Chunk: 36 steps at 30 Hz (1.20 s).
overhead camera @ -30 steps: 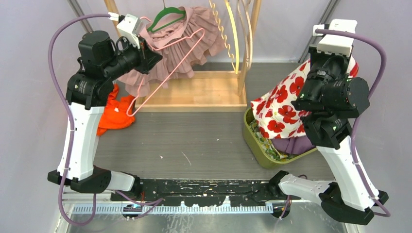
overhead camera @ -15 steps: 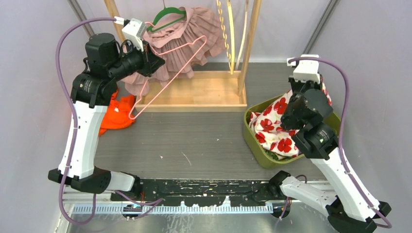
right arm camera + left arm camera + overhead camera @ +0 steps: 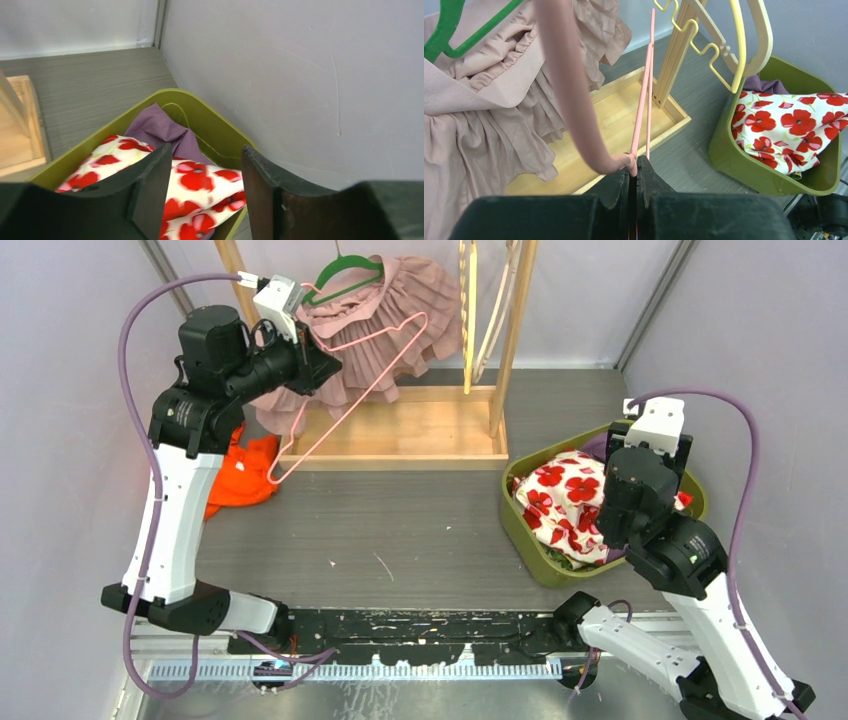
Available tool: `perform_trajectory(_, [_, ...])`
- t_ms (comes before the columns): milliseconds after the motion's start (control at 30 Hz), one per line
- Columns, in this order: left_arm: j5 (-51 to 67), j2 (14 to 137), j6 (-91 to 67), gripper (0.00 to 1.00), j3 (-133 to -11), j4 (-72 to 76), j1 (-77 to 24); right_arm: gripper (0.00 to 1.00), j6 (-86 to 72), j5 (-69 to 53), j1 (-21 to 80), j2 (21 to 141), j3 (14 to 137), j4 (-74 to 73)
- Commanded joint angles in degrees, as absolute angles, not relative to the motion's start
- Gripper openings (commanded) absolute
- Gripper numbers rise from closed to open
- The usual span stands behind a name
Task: Remove the skirt from the hanger
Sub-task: Place the skirt in the bin, then place the hanger at the clothesline.
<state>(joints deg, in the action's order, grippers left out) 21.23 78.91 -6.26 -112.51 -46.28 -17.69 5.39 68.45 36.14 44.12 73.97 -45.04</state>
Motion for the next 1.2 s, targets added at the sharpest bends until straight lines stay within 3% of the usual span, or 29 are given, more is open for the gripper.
perform_trajectory(0, [22.2,80.2,-6.8,0.00,-116.1,-42.7,-17.9,0.60,2.8,66.0,36.0,44.4,79.3,-44.2])
perform_trajectory(300, [21.7,86.0,-9.0,0.00,-124.4,-41.9,-18.5,0.61,8.0,61.2,35.9,50.0,92.1,-41.2])
perform_trajectory(667, [9.2,104.6,-3.1,0.00,-150.4,-46.2,-24.1,0.58,9.2,58.4,36.0,50.6,95.1,-38.0])
perform_trajectory(1167, [3.0,111.8,-2.4,0.00,-151.6,-34.7,-26.8,0.55,11.9,59.0,36.0,49.7,95.0,-34.7])
